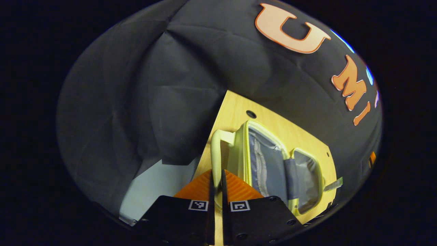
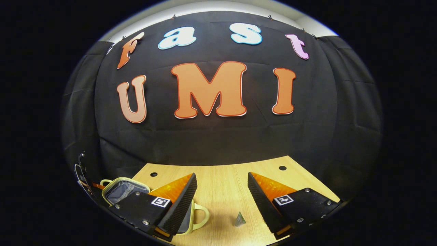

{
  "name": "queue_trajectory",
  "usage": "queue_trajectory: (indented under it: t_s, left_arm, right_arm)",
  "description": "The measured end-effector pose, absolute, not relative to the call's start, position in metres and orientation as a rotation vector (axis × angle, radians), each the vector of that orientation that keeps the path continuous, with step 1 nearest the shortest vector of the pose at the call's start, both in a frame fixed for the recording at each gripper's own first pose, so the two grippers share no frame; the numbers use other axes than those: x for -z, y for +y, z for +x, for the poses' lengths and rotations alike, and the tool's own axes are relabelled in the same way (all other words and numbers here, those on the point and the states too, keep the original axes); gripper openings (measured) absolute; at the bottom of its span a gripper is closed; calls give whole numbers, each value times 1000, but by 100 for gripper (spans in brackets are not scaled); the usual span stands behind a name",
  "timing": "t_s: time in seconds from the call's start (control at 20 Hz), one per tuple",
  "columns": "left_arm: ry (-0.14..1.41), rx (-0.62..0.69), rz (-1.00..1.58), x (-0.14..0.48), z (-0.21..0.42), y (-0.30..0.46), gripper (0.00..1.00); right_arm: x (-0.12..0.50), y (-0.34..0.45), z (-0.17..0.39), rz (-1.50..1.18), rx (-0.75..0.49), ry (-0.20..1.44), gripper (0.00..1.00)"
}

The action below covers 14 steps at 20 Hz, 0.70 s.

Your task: First open the suitcase, pack the skin care products into it, and then close the suitcase.

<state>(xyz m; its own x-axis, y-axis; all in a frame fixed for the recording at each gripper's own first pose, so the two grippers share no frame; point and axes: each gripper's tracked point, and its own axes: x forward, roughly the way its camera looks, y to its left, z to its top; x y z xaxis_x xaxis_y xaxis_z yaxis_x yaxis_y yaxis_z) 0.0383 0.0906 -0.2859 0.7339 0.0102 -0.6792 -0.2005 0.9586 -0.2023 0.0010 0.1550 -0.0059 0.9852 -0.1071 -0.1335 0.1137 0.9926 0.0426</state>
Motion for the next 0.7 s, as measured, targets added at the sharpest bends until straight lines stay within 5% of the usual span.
queue_trajectory:
  t_s: [0.5, 0.65, 0.7]
  left_arm:
    - [767, -239, -225, 262, 38, 107, 21]
    - [714, -215, -189, 236, 38, 91, 61]
    - [682, -208, -175, 227, 42, 80, 61]
  right_arm:
    - [8, 135, -9, 31, 151, 130, 95]
    - [10, 127, -9, 24, 155, 128, 95]
    - [11, 125, -8, 20, 154, 125, 95]
